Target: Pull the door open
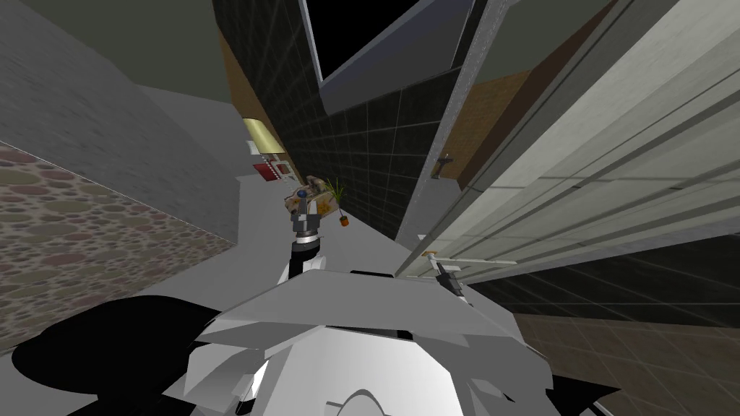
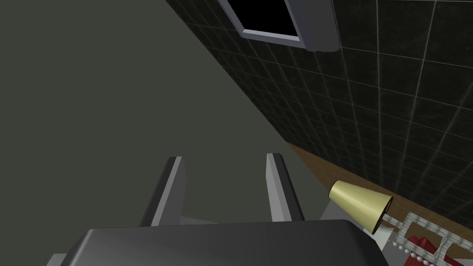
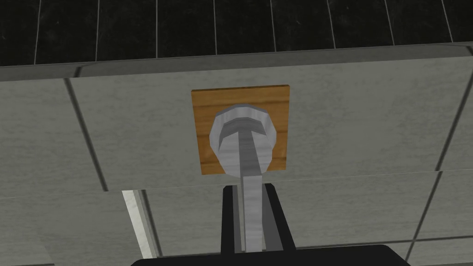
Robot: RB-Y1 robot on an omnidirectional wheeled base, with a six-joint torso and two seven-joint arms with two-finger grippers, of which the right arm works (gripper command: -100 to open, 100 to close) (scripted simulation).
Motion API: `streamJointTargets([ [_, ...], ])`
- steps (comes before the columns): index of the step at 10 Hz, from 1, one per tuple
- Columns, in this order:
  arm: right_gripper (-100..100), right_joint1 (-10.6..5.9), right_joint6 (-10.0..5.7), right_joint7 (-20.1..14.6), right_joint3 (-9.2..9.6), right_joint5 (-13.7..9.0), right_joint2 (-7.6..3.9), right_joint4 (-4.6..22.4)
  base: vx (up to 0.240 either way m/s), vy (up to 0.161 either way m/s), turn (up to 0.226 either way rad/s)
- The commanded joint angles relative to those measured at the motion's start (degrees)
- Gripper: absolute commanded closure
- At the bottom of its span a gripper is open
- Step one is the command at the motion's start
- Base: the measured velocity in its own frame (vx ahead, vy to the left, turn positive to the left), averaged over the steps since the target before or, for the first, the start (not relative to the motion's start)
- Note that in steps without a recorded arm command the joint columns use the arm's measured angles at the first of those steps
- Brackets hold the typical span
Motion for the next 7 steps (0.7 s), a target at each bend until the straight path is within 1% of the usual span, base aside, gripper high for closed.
streamJointTargets([
  [1,100,-0.05,-0.57,-0.1,0.21,-0.1,-0.14,0.5,-0.168,-0.054,0.145],
  [2,100,-0.07,-0.86,-0.2,0.31,-0.2,-0.21,0.7,-0.25,-0.063,0.234],
  [7,100,-0.22,-2.62,-0.6,0.96,-0.6,-0.64,2.3,-0.211,-0.078,0.17],
])
